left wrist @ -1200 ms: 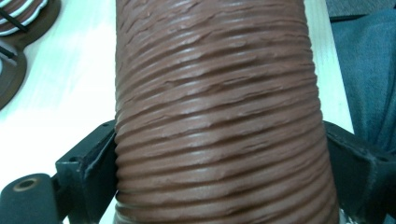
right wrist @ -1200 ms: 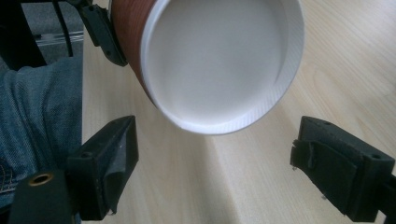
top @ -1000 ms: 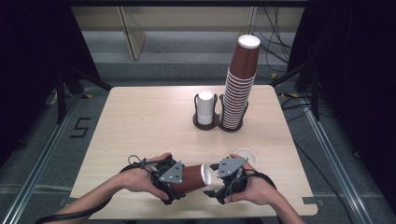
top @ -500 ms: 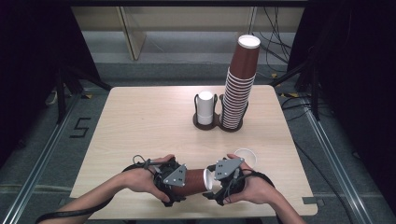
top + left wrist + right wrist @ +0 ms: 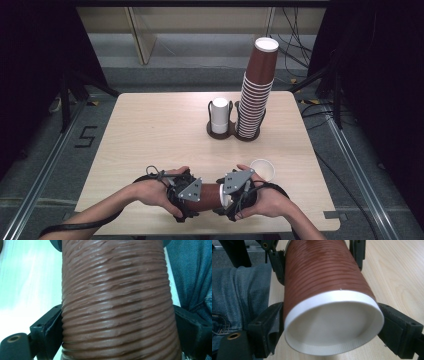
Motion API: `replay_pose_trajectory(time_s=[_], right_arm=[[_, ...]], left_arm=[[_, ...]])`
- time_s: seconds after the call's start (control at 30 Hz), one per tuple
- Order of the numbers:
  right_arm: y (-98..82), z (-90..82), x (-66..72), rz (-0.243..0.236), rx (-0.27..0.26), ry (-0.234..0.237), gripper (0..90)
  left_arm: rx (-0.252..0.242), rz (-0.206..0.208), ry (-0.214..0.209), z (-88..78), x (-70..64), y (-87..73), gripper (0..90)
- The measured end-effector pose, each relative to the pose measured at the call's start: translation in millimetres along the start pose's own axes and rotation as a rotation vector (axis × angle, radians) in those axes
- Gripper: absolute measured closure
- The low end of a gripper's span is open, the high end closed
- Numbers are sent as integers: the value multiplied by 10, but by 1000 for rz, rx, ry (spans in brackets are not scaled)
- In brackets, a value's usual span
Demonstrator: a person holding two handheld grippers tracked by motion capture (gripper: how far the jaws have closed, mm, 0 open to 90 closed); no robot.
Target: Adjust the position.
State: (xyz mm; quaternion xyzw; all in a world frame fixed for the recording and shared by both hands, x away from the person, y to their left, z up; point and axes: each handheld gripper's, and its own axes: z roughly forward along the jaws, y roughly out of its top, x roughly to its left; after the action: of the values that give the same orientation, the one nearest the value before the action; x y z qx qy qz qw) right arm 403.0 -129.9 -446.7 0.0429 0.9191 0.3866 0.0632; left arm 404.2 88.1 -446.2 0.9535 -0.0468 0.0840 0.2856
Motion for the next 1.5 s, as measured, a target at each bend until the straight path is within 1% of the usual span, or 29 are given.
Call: replay_pose_trajectory(time_s=[0.13,0.2,0.23,0.27,0.3,0.33,0.4,0.43,0.57,0.63,0.67,0.7,0.73,0.83,0.9,0.93,1.0,1.03,1.1,1.13,1.2,1.27,1.3,1.33,1.37,1.4,1.43,1.47,1.5], right_arm=[[1,19,12,-3,2,8,143],[0,30,22,9,2,19,143],[2,28,15,-6,-1,12,143],[2,31,15,-9,-1,12,143],[-5,24,55,50,14,21,143],[-1,36,24,1,-1,19,143],[-5,36,26,5,2,20,144],[-9,35,36,23,7,23,144],[-5,39,38,20,6,24,143],[0,50,27,1,1,31,144],[3,50,22,-12,1,17,146],[3,55,23,-13,1,20,147],[1,65,33,-1,6,32,148],[3,81,33,-10,1,25,155],[7,85,38,-6,0,31,162],[6,84,49,10,2,35,176],[8,86,47,5,-1,37,195],[8,88,36,-19,-5,37,199],[-1,88,34,-11,-7,45,203],[-2,83,25,-26,-13,33,204],[-17,82,24,-15,-16,47,208],[-26,82,21,-29,-16,34,211],[-38,67,48,12,-3,32,211],[-41,73,24,-26,-18,28,213],[-46,71,26,-31,-22,26,213],[-59,57,61,6,-13,26,214],[-61,64,39,-33,-27,25,214],[-71,59,38,-46,-39,19,215],[-78,52,44,-33,-44,25,215]], left_arm=[[4,5,-6,15,-5,11,95],[8,11,-8,21,-2,19,95],[11,14,-9,23,-1,24,95],[8,13,-7,27,-2,28,95],[6,11,-7,28,-3,31,95],[6,13,-7,28,-2,36,96],[9,16,-7,28,0,41,95],[11,18,-9,28,1,43,95],[20,24,-11,32,-2,52,95],[22,27,-13,34,1,59,95],[21,28,-13,36,0,62,95],[22,30,-14,37,-1,66,95],[23,33,-16,39,0,71,95],[21,37,-18,47,-4,87,95],[19,37,-19,52,-6,91,95],[17,36,-18,54,-6,93,95],[18,38,-20,56,-9,92,95],[16,36,-20,56,-9,91,95],[9,38,-19,54,-4,85,95],[3,36,-20,50,1,80,93],[-11,32,-17,48,5,75,88],[-25,32,-10,42,8,72,81],[-32,30,-10,37,11,70,76],[-42,22,-7,33,13,68,63],[-60,7,-7,29,12,64,48],[-64,7,-6,22,16,62,37],[-71,4,2,13,21,57,24],[-69,1,-8,5,30,55,8],[-74,-2,0,1,26,46,1]])
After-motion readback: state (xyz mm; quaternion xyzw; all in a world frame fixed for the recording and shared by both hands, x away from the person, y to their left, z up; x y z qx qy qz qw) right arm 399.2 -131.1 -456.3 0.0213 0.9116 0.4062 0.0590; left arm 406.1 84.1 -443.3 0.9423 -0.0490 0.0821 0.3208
